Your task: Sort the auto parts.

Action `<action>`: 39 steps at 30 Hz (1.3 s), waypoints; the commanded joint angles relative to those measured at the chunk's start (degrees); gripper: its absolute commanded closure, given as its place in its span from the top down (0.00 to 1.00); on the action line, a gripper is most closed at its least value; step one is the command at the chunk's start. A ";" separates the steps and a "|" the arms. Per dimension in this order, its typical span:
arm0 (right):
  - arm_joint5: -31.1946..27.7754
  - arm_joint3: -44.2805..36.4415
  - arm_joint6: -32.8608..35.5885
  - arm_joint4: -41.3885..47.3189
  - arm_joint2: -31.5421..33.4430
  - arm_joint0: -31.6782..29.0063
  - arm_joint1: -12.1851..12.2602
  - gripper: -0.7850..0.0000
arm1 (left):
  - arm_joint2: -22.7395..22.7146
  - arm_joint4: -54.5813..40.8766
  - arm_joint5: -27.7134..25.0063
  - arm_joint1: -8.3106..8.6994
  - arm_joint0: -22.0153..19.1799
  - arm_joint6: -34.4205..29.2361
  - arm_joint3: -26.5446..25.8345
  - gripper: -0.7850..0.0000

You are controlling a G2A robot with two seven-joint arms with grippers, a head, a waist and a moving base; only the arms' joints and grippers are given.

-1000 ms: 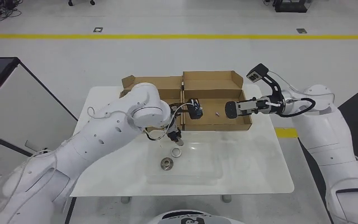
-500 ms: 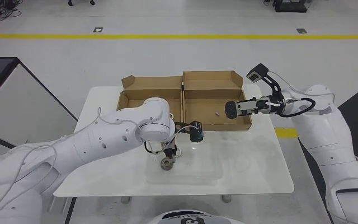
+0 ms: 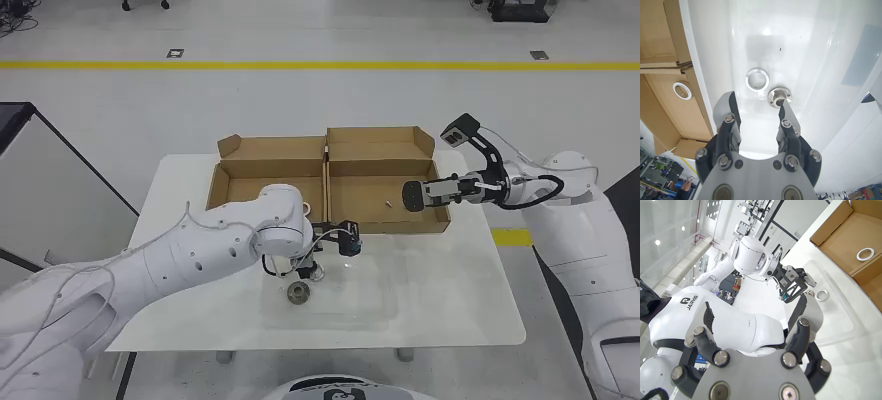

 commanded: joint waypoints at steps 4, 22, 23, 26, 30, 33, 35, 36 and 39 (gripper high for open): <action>0.00 0.00 0.00 0.00 0.00 0.00 0.00 1.00 | 0.72 2.91 0.22 -1.10 0.91 1.70 2.29 0.51; 0.00 0.00 0.00 0.00 0.00 0.00 0.00 1.00 | 1.55 7.32 -0.69 -5.11 3.12 4.48 9.36 0.44; 0.00 0.00 0.00 0.00 0.00 0.00 0.00 1.00 | 1.50 7.40 -0.76 -5.25 3.21 4.54 9.56 0.43; 0.00 0.00 0.00 0.00 0.00 0.00 0.00 1.00 | 1.21 7.56 -0.93 -5.60 3.48 4.96 10.36 0.42; 0.00 0.00 0.00 0.00 0.00 0.00 0.00 1.00 | 0.92 8.05 -1.25 -5.98 3.72 4.85 11.17 0.40; 0.00 0.00 0.00 0.00 0.00 0.00 0.00 1.00 | 0.80 8.38 -1.44 -6.24 4.04 4.71 11.68 0.40; 0.00 0.00 0.00 0.00 0.00 0.00 0.00 1.00 | 0.70 8.62 -1.55 -6.41 4.23 4.65 11.95 0.40; 0.00 0.00 0.00 0.00 0.00 0.00 0.00 1.00 | 0.64 8.57 -1.67 -6.49 4.35 4.62 12.10 0.40; 0.00 0.00 0.00 0.00 0.00 0.00 0.00 1.00 | 0.42 8.48 -2.15 -6.69 4.59 4.47 12.50 0.40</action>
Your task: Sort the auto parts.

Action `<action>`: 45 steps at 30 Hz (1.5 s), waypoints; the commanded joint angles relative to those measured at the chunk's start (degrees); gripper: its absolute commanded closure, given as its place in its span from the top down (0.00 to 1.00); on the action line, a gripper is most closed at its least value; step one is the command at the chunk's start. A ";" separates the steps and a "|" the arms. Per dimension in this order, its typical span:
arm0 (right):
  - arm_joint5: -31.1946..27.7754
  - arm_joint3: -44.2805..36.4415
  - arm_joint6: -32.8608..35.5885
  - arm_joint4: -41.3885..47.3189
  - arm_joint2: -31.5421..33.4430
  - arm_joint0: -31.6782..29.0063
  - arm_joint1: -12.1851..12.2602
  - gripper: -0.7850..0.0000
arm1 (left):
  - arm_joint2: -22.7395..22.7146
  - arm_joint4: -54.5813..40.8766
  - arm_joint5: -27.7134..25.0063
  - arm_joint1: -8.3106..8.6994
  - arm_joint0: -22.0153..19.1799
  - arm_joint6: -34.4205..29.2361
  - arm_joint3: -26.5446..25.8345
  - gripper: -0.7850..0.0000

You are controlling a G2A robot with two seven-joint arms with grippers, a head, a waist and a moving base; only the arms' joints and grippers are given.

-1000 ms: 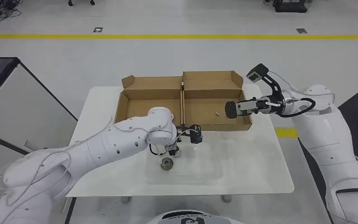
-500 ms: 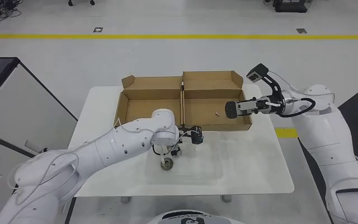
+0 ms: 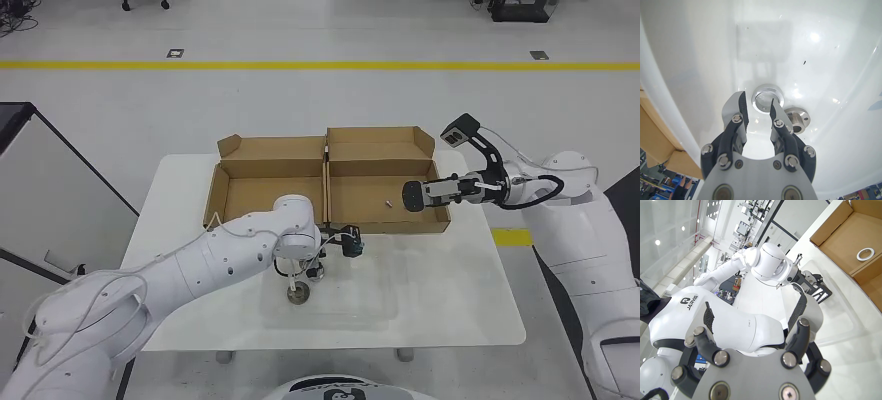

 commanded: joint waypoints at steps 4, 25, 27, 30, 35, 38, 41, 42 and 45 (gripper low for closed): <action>0.00 0.00 0.00 0.00 0.00 0.00 0.00 1.00 | -0.41 -0.59 -1.07 -0.28 0.36 -0.29 0.60 0.40; 0.00 0.00 0.00 0.00 0.00 0.00 0.00 1.00 | -2.14 -2.96 -2.99 -0.71 1.36 -1.28 1.66 0.40; 0.00 0.00 0.00 0.00 0.00 0.00 0.00 1.00 | -2.25 -2.50 -2.89 -0.79 1.42 -1.17 1.83 0.39; 0.00 0.00 0.00 0.00 0.00 0.00 0.00 1.00 | -2.33 -2.15 -3.04 -0.95 1.56 -1.09 2.32 0.39; 0.00 0.00 0.00 0.00 0.00 0.00 0.00 1.00 | -2.28 -1.66 -3.42 -1.32 1.90 -0.92 3.35 0.39; 0.00 0.00 0.00 0.00 0.00 0.00 0.00 1.00 | -2.25 -1.56 -3.64 -1.55 2.07 -0.95 3.86 0.39; 0.00 0.00 0.00 0.00 0.00 0.00 0.00 1.00 | -2.29 -1.71 -3.84 -1.78 2.16 -1.13 4.23 0.39; 0.00 0.00 0.00 0.00 0.00 0.00 0.00 1.00 | -2.33 -1.74 -3.88 -1.85 2.16 -1.18 4.31 0.39; 0.00 0.00 0.00 0.00 0.00 0.00 0.00 1.00 | -2.56 -1.76 -3.93 -2.04 2.04 -1.31 4.45 0.39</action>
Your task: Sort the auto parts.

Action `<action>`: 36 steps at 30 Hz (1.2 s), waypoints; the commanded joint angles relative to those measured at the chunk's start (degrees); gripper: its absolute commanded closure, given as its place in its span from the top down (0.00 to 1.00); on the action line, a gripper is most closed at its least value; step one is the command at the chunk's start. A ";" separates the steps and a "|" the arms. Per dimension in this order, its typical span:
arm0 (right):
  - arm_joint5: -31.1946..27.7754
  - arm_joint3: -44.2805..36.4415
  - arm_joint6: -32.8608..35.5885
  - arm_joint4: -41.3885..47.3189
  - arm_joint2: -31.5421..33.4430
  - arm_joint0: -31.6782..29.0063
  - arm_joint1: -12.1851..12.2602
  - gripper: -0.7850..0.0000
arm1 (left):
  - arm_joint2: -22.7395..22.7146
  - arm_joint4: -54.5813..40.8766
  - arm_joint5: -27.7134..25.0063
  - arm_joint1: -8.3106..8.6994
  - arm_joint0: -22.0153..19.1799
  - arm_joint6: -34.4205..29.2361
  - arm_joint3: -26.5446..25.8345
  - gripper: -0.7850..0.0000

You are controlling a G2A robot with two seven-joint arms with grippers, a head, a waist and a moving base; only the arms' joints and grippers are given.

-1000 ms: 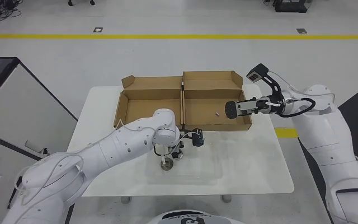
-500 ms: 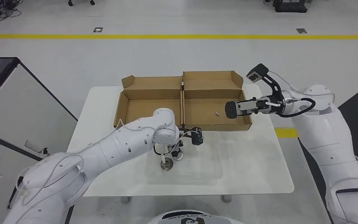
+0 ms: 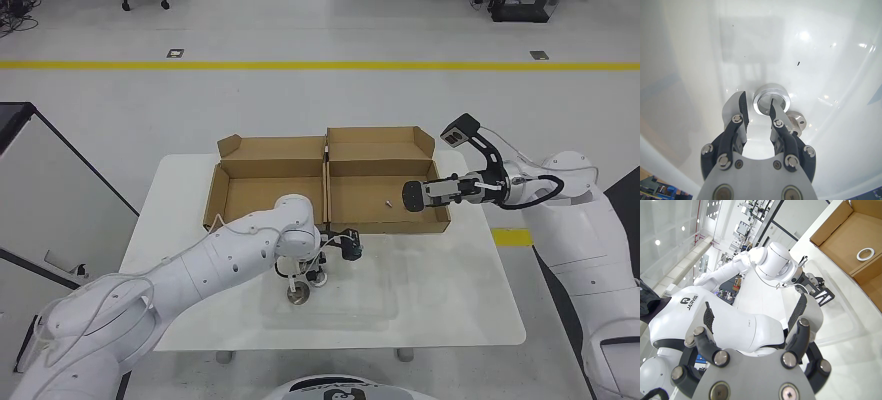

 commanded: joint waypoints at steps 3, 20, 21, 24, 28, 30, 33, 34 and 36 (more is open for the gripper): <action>0.00 0.00 0.00 0.00 0.00 0.00 0.00 1.00 | -0.32 0.04 -0.17 -0.21 -0.21 -0.23 0.11 0.39; 0.00 0.00 0.00 0.00 0.00 0.00 0.00 1.00 | -0.28 0.57 -0.04 -1.24 0.14 -0.41 1.76 0.00; 0.00 0.00 0.00 0.00 0.00 0.00 0.00 1.00 | -0.41 0.56 0.01 -1.25 0.10 -0.49 1.65 0.00; 0.00 0.00 0.00 0.00 0.00 0.00 0.00 1.00 | -0.96 0.33 0.34 -1.14 -0.08 -0.82 1.15 0.00; 0.00 0.00 0.00 0.00 0.00 0.00 0.00 1.00 | -2.01 -0.09 1.38 -0.70 -0.77 -1.86 -0.99 0.00; 0.00 0.00 0.00 0.00 0.00 0.00 0.00 1.00 | -2.82 -0.46 2.01 -0.30 -1.38 -2.49 -2.85 0.00; 0.00 0.00 0.00 0.00 0.00 0.00 0.00 1.00 | -4.26 -1.14 3.04 0.53 -2.31 -3.52 -6.09 0.00; 0.00 0.00 0.00 0.00 0.00 0.00 0.00 1.00 | -4.79 -1.38 3.41 0.84 -2.63 -3.90 -7.21 0.00; 0.00 0.00 0.00 0.00 0.00 0.00 0.00 1.00 | -5.77 -1.98 4.00 1.48 -3.24 -4.48 -9.57 0.00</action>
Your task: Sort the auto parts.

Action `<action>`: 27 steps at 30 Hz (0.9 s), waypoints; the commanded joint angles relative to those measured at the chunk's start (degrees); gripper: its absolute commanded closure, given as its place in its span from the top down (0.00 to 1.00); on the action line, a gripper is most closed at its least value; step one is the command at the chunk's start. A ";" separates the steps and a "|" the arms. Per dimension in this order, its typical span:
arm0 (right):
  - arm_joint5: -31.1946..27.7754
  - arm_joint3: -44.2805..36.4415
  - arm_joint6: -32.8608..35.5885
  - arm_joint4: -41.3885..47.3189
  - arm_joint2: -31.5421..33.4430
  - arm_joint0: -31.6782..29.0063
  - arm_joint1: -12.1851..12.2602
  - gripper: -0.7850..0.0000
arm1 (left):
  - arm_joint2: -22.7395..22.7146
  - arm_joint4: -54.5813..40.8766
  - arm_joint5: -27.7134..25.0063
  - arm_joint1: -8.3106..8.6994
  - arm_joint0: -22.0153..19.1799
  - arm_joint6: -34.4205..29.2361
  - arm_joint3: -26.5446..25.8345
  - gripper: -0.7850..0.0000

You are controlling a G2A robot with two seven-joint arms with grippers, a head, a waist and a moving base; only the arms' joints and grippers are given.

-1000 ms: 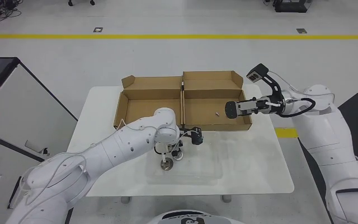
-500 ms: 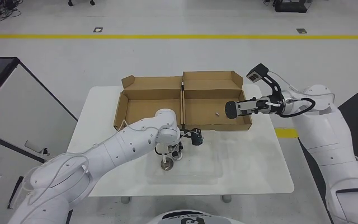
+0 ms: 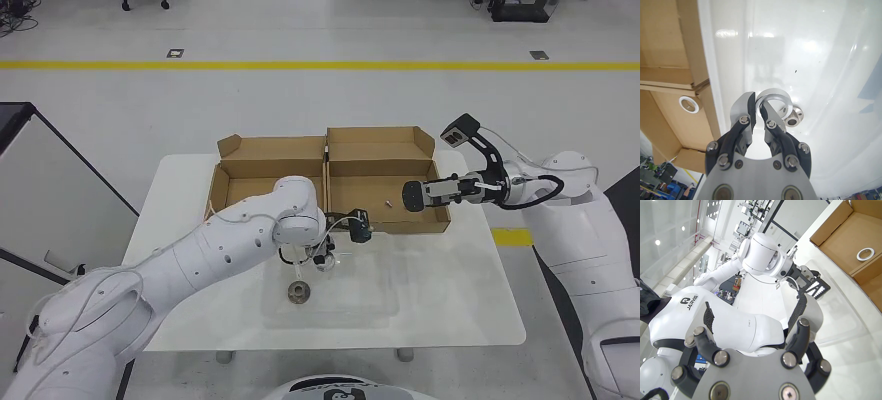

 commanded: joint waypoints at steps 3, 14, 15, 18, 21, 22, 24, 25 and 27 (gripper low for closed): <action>0.00 0.00 0.00 0.00 0.00 0.00 0.00 1.00 | -2.27 -2.22 0.51 1.27 -1.12 -0.49 -4.76 0.00; 0.00 0.00 0.00 0.00 0.00 0.00 0.00 1.00 | -4.08 -4.08 1.12 2.03 -0.85 1.26 -6.00 0.00; 0.00 0.00 0.00 0.00 0.00 0.00 0.00 1.00 | -4.84 -4.35 1.17 2.28 -0.57 2.01 -5.52 0.00; 0.00 0.00 0.00 0.00 0.00 0.00 0.00 1.00 | -8.90 -6.61 1.01 3.63 0.00 3.36 -4.94 0.00; 0.00 0.00 0.00 0.00 0.00 0.00 0.00 1.00 | -13.42 -7.63 0.48 5.57 1.34 2.67 -5.39 0.00; 0.00 0.00 0.00 0.00 0.00 0.00 0.00 1.00 | -15.02 -8.03 0.41 6.24 2.10 2.70 -5.77 0.00; 0.00 0.00 0.00 0.00 0.00 0.00 0.00 1.00 | -18.38 -9.69 -0.10 7.55 3.86 3.13 -6.67 0.00; 0.00 0.00 0.00 0.00 0.00 0.00 0.00 1.00 | -20.14 -10.39 -0.35 8.21 4.81 3.43 -7.14 0.00; 0.00 0.00 0.00 0.00 0.00 0.00 0.00 1.00 | -24.24 -13.81 -1.00 9.42 7.02 5.57 -7.52 0.00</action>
